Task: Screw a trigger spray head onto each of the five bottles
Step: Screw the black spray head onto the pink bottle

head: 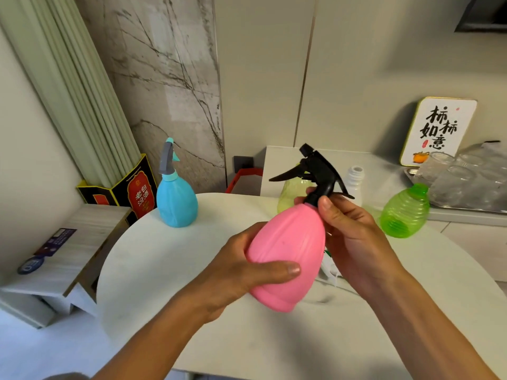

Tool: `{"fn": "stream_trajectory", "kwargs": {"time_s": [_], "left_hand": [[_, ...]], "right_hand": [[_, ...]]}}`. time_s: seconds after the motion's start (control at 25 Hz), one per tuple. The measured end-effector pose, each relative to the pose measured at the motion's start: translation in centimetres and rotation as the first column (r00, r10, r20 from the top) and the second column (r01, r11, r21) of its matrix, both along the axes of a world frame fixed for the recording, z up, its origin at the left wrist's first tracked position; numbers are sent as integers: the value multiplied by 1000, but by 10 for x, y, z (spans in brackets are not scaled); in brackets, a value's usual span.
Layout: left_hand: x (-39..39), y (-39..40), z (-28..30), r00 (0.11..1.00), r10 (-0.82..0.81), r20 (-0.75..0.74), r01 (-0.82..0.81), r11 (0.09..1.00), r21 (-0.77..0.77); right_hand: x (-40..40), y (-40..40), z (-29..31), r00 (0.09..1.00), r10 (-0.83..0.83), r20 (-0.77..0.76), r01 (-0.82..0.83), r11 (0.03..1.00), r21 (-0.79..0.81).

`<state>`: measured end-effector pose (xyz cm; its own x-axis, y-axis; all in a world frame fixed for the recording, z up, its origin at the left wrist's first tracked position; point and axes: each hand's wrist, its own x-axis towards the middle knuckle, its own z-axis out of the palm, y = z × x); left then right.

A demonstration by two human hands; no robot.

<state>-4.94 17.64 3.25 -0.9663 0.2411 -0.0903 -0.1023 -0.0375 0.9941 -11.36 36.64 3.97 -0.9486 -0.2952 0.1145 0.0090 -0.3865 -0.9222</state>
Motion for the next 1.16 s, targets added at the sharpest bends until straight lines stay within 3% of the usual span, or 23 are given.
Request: {"fn": "stream_trajectory", "kwargs": {"time_s": [0.08, 0.2, 0.36, 0.64, 0.84, 1.08, 1.16], "left_hand": [[1, -1, 2, 996, -79, 41, 76, 994, 75], [2, -5, 5, 953, -294, 70, 267, 929, 258], [2, -6, 3, 934, -348, 84, 305, 895, 324], [4, 3, -3, 982, -182, 44, 162, 944, 287], [3, 6, -9, 993, -110, 47, 93, 958, 272], [-3, 11, -12, 990, -134, 42, 120, 962, 244], [-7, 9, -9, 999, -46, -9, 47, 990, 136]], "right_hand": [[0, 6, 4, 990, 138, 9, -137, 989, -48], [3, 10, 9, 932, 357, -62, -360, 897, -255], [6, 5, 9, 891, 450, -54, -440, 829, -345], [10, -1, 14, 978, 208, 6, -205, 965, -162], [11, -1, 16, 991, 130, 22, -127, 988, -87], [7, 3, 13, 997, 71, 8, -71, 997, -8], [5, 2, 11, 999, -11, -30, 12, 999, 45]]}}
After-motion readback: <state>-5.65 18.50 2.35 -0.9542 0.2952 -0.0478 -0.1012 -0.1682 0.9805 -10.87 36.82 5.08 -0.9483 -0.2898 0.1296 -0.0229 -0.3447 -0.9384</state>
